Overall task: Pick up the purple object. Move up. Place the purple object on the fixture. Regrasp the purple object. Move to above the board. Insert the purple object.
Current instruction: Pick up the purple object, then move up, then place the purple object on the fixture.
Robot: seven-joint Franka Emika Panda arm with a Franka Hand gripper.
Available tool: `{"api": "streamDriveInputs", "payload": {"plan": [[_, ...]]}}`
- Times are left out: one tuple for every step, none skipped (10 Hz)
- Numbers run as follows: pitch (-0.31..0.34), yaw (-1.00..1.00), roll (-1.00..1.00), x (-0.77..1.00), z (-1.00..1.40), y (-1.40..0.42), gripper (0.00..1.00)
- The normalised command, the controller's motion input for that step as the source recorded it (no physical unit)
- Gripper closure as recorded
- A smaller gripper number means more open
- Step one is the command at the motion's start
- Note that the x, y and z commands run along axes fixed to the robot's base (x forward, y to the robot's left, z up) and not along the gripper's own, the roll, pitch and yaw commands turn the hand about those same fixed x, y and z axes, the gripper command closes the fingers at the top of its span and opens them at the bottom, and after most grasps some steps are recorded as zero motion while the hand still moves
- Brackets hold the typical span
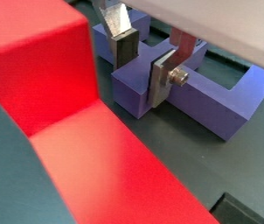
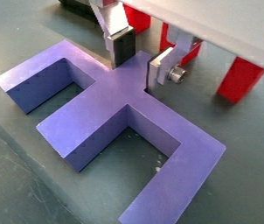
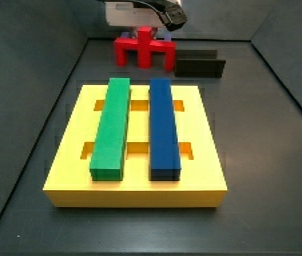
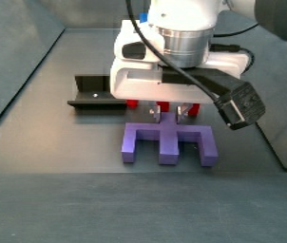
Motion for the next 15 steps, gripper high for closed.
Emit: {"api": "streamDriveInputs", "payload": {"plan": [[0.000,0.00,0.00,0.00,0.00,0.00,1.00],[0.000,0.00,0.00,0.00,0.00,0.00,1.00],[0.000,0.00,0.00,0.00,0.00,0.00,1.00],[0.000,0.00,0.00,0.00,0.00,0.00,1.00],[0.000,0.00,0.00,0.00,0.00,0.00,1.00],[0.000,0.00,0.00,0.00,0.00,0.00,1.00],[0.000,0.00,0.00,0.00,0.00,0.00,1.00],[0.000,0.00,0.00,0.00,0.83,0.00,1.00],[0.021,-0.02,0.00,-0.06,0.81,0.07,1.00],[0.032,-0.03,0.00,-0.10,0.61,0.04,1.00],[-0.010,-0.02,0.01,-0.03,0.23,0.03,1.00],[0.000,0.00,-0.07,0.00,0.00,0.00,1.00],[-0.109,0.00,-0.61,0.18,0.45,0.00,1.00],[0.000,-0.14,-0.76,0.73,0.75,0.00,1.00],[0.063,-0.20,-0.72,0.93,0.70,0.00,1.00]]}}
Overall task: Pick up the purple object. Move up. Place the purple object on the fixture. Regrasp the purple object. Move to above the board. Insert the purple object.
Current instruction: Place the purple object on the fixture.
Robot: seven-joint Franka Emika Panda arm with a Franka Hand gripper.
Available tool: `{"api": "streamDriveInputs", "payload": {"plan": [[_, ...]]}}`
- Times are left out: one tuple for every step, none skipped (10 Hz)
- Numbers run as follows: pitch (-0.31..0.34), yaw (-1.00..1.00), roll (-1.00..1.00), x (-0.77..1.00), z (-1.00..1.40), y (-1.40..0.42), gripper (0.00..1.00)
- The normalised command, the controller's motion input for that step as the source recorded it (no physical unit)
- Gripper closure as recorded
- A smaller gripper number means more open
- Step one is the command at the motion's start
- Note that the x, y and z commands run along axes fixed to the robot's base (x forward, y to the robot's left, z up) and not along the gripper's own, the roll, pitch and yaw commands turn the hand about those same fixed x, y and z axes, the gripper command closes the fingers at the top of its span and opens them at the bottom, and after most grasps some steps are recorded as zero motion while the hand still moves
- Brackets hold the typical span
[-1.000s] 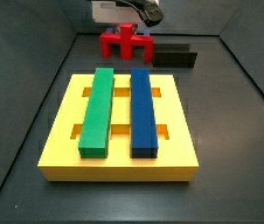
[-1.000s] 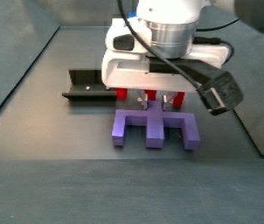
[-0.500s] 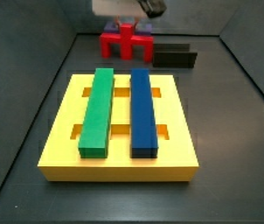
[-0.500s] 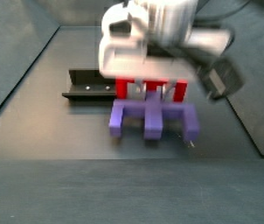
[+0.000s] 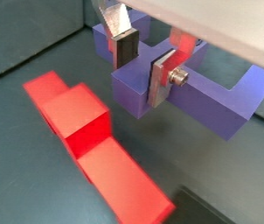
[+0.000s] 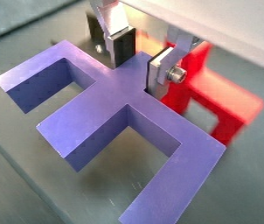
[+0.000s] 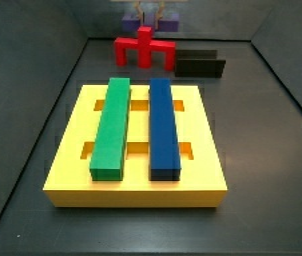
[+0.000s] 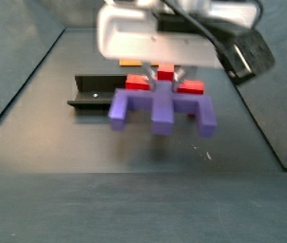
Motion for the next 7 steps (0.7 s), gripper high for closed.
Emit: {"api": "streamDriveInputs", "payload": {"plan": [[0.100,-0.19,-0.66,1.00,0.68,0.00,1.00],[0.094,-0.17,-0.63,1.00,0.66,0.00,1.00],[0.074,-0.16,-0.61,1.00,0.63,-0.02,1.00],[0.089,-0.15,-0.58,1.00,0.53,-0.03,1.00],[0.111,-0.14,-0.59,1.00,0.46,-0.03,1.00],[0.143,-0.13,-0.62,1.00,0.41,-0.05,1.00],[0.200,-0.10,-0.65,1.00,0.31,-0.09,1.00]]}}
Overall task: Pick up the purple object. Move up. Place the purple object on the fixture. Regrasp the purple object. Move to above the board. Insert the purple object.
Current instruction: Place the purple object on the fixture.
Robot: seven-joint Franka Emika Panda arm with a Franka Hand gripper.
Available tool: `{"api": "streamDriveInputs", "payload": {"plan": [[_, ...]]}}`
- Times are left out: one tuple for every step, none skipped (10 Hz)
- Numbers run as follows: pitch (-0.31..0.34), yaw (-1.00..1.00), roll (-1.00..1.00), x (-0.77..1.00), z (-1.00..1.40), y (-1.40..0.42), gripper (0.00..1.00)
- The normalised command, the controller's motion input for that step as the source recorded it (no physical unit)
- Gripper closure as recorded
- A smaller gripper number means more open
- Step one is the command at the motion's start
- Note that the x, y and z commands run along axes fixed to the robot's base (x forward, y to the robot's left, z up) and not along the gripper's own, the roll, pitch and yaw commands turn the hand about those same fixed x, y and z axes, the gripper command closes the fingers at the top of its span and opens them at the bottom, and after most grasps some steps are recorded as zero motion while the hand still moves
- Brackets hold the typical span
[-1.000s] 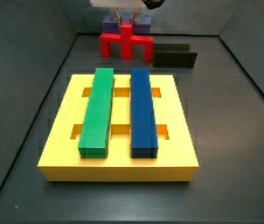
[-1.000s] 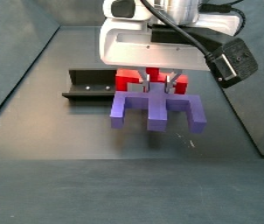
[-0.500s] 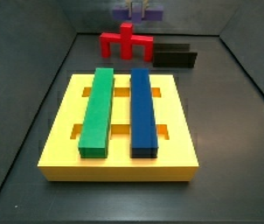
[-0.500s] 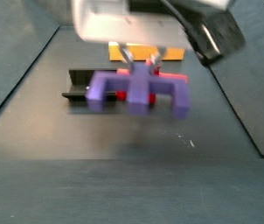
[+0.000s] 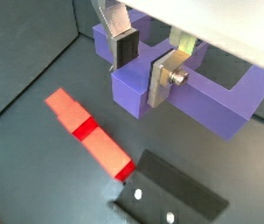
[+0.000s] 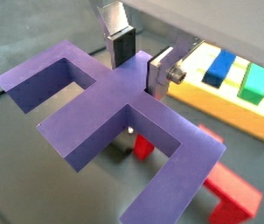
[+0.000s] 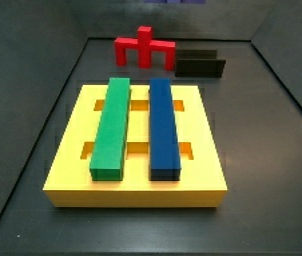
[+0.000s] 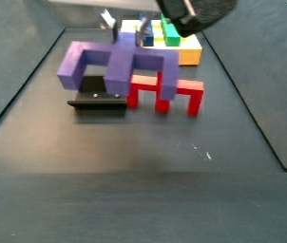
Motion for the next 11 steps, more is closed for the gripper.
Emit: {"api": "streamDriveInputs", "payload": {"plan": [[0.220,-0.07,-0.71,0.97,0.25,-0.09,1.00],[0.229,-0.07,-0.73,0.96,0.20,-0.10,1.00],[0.186,-0.08,-0.73,0.98,0.16,-0.13,1.00],[0.166,-0.07,-0.73,0.99,0.17,-0.14,1.00],[0.137,-0.05,-0.70,1.00,0.19,-0.13,1.00],[0.091,0.00,-0.64,0.98,0.19,-0.11,1.00],[0.054,0.00,-0.61,0.98,0.15,-0.11,1.00],[0.046,0.00,-0.61,0.99,0.08,-0.11,1.00],[0.000,0.00,-0.59,1.00,0.00,-0.11,1.00],[0.000,0.00,-0.59,1.00,0.00,-0.09,1.00],[0.017,0.00,-0.59,1.00,-0.05,-0.09,1.00]]}}
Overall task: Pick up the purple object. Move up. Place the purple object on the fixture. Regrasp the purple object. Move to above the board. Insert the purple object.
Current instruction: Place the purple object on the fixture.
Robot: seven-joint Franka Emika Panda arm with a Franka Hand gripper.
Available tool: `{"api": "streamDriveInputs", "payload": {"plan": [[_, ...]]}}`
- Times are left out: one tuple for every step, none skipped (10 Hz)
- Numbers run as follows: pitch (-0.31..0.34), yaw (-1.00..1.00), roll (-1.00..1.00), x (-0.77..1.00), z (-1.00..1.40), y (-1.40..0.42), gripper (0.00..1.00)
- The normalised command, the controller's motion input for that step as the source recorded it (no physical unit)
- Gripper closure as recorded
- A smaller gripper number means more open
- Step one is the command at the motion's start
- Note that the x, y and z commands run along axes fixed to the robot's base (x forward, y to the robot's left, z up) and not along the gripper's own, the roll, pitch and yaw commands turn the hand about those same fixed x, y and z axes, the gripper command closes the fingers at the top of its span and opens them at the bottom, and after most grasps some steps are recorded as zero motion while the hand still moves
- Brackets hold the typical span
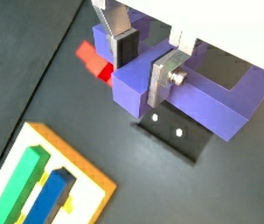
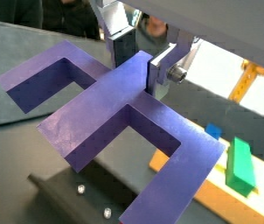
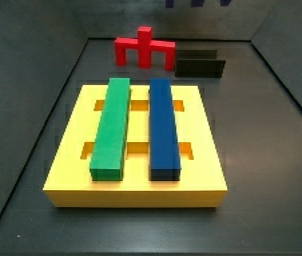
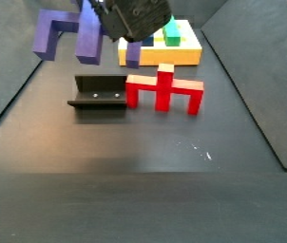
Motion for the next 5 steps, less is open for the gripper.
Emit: {"api": "streamDriveInputs", "payload": {"plan": [[0.054,0.00,-0.57,1.00,-0.11,-0.11,1.00],[0.097,0.01,-0.56,1.00,-0.16,-0.14,1.00],[0.166,0.04,-0.53,0.98,-0.25,-0.16,1.00],[0.197,0.06,-0.44,0.97,-0.43,-0.13,1.00],[0.177,0.07,-0.43,0.98,-0.49,-0.09,1.00]]}}
